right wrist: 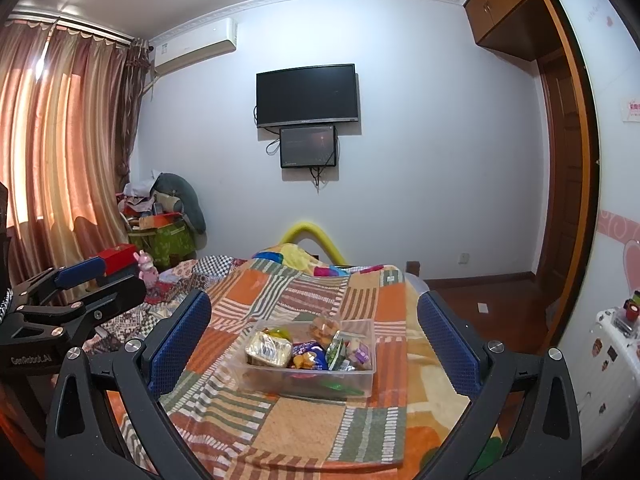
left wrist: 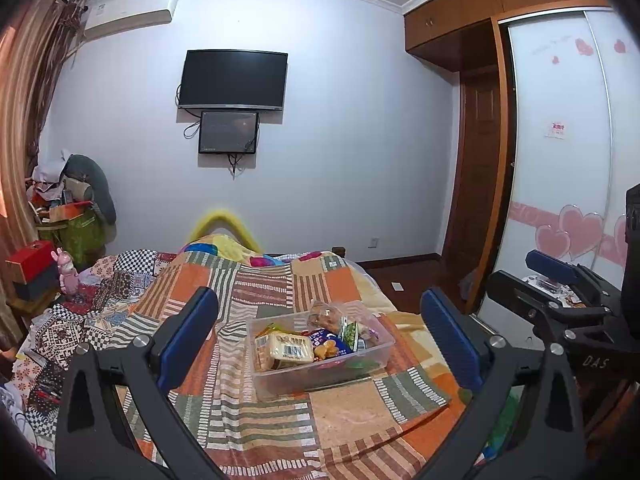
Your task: Organize snacks
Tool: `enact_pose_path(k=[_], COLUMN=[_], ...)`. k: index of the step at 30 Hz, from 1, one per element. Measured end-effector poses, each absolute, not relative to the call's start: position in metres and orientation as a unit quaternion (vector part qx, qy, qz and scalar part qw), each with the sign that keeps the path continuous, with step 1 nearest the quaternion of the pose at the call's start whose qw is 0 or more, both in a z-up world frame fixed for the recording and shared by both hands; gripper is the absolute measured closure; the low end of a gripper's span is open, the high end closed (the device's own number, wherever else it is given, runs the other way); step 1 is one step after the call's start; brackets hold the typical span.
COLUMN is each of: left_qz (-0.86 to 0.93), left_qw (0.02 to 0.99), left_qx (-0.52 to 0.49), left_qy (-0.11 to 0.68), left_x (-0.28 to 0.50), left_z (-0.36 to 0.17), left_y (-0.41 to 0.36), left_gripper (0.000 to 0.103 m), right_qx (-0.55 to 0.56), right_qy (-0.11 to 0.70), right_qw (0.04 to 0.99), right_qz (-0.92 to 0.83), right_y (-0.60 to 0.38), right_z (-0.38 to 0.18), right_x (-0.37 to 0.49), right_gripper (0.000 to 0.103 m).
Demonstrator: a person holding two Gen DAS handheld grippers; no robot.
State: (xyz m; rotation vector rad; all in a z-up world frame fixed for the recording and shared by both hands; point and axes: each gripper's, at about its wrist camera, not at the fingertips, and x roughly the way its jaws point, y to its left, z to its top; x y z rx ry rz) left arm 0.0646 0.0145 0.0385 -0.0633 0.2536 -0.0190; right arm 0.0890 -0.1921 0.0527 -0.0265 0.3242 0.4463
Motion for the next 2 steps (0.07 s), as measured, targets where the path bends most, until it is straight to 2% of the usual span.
enact_pose_path(k=[2], left_qz=[-0.011], left_qw=[0.991], left_qx=[-0.032], left_qy=[0.128], left_x=[0.0649], left_z=[0.0381], left_y=[0.0147], left_gripper=[0.000], right_qx=[-0.013], right_qy=[0.160], right_qw=[0.962], right_qz=[0.220], right_y=[-0.1918], right_z=[0.0525], right_x=[0.0891], right_gripper=[0.000])
